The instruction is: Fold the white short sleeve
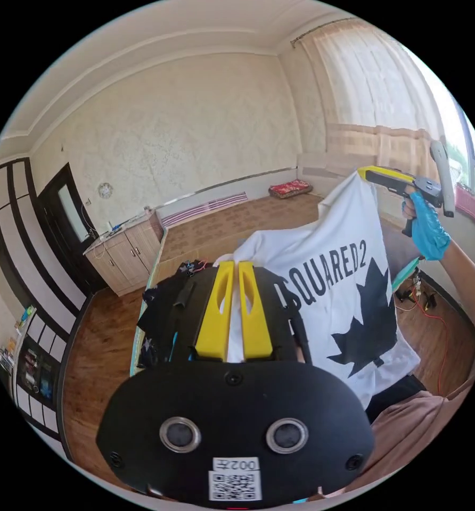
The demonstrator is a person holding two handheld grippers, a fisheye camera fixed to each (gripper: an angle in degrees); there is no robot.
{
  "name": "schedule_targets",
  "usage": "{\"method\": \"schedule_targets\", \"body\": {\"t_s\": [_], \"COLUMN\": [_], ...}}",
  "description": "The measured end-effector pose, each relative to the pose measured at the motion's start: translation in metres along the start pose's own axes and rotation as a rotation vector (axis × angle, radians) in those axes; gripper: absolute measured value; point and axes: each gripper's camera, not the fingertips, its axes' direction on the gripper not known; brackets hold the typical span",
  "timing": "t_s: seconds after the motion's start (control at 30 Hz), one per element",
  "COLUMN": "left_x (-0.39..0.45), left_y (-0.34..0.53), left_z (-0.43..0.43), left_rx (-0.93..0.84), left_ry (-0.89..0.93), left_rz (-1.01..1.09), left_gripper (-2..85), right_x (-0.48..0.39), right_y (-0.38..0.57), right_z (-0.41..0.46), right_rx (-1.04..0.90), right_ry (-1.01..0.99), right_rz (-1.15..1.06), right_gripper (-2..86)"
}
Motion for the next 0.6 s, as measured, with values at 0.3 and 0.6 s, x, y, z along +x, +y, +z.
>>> {"method": "schedule_targets", "body": {"t_s": [0.3,0.6], "left_x": [-0.020,-0.038], "left_y": [0.016,0.033], "left_z": [0.174,0.287], "left_rx": [-0.193,-0.318], "left_ry": [0.039,0.123], "left_rz": [-0.020,-0.011], "left_gripper": [-1.1,-0.4], "right_x": [-0.034,-0.065], "right_y": [0.016,0.036], "right_z": [0.205,0.329], "right_rx": [-0.363,-0.598], "right_ry": [-0.035,-0.092], "right_rz": [0.000,-0.067], "right_gripper": [-0.9,1.5]}}
